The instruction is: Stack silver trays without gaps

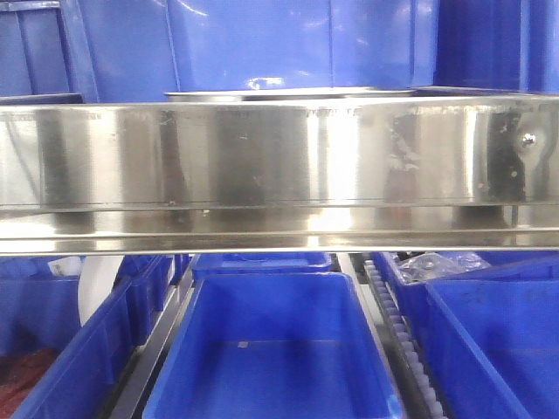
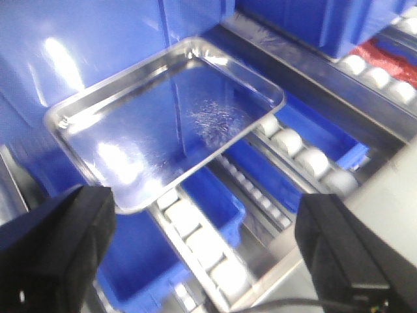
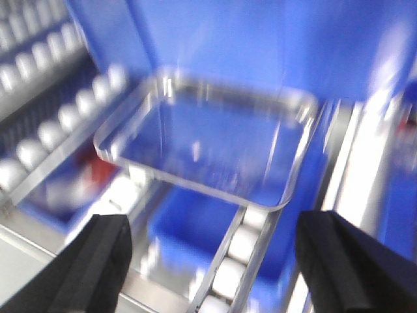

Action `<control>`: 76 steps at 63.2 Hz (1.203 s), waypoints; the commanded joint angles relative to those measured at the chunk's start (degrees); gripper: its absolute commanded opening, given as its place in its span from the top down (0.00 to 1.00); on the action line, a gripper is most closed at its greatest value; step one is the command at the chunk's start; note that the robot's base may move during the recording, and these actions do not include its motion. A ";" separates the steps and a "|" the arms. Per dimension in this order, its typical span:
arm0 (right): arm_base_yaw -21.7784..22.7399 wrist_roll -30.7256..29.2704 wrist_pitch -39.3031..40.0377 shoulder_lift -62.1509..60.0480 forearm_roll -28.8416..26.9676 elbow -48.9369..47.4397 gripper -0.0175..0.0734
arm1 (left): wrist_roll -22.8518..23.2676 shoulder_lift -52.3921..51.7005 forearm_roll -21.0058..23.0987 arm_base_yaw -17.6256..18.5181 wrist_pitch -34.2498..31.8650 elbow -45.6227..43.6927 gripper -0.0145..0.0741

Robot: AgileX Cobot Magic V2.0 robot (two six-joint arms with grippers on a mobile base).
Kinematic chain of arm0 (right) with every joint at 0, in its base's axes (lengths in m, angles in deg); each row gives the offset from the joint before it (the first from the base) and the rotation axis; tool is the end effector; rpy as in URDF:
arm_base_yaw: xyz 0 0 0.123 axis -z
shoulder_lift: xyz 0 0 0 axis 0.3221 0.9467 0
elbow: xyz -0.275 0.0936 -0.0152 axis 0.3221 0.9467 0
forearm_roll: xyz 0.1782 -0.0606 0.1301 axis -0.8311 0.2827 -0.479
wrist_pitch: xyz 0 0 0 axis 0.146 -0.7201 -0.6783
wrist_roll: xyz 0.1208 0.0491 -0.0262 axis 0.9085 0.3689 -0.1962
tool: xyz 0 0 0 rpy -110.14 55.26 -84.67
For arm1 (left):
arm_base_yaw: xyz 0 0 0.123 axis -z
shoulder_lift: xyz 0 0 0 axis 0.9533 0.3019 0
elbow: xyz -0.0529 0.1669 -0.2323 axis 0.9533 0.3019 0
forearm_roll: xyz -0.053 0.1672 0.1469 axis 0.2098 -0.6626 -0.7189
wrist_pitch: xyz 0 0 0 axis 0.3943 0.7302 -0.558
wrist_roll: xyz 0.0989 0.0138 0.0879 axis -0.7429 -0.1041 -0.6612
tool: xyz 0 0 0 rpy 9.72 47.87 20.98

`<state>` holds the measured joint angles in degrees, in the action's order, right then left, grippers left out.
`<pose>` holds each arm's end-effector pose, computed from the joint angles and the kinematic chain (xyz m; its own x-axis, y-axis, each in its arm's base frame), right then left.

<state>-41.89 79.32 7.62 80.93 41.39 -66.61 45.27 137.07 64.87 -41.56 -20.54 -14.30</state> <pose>0.2359 0.1180 0.4133 -0.5790 -0.0854 -0.8109 -0.3989 0.8970 0.1904 0.2446 -0.1687 0.4052 -0.4510 0.3404 -0.8250 0.6385 0.7689 -0.0318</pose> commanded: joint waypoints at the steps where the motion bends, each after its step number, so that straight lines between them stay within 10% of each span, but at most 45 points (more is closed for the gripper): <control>1: -0.15 -0.11 -4.97 6.50 2.33 -9.24 0.14 | 7.17 4.27 -5.52 0.39 1.80 -8.41 0.30; 9: -0.15 5.47 -15.49 17.34 9.21 -21.66 0.14 | 18.97 12.52 -15.64 0.39 8.94 -17.79 0.30; 22: 0.08 13.15 -24.27 29.79 13.60 -35.76 0.14 | 27.45 22.22 -14.31 -3.27 13.18 -24.64 0.30; 76: 2.07 11.46 -17.69 44.27 9.21 -37.81 0.14 | 27.66 32.18 -10.09 -6.96 7.15 -25.15 0.30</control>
<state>-40.11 92.22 -12.28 127.46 51.05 -102.43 72.39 172.15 54.35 -48.56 -9.43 -37.36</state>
